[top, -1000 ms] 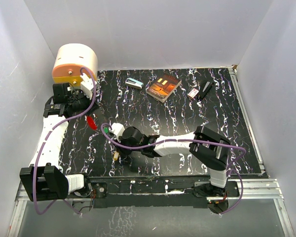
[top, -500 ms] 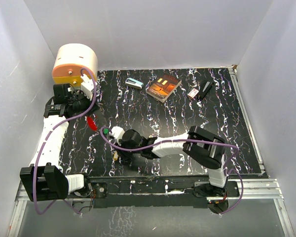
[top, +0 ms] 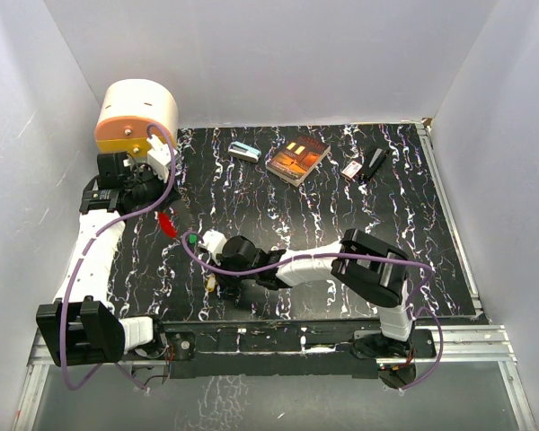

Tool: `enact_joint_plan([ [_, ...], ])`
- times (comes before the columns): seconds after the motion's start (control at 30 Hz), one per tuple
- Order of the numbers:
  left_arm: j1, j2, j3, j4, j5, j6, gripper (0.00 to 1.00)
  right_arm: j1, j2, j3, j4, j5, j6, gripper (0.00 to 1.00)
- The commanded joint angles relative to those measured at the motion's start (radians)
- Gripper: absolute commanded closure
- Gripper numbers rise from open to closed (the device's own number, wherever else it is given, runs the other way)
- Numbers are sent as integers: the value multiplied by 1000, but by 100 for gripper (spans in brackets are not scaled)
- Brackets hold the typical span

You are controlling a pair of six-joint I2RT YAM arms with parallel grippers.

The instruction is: Put the keys on the keyring

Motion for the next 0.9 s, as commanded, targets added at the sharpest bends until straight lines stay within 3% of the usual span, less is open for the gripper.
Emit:
enact_joint_plan([
  [0.0,7,-41,5,0,32,11,100,0,12,25,79,3,-26,78],
  [0.87,8,-34,12,0,35,12,100,0,-5,55,88,26,-105,71],
])
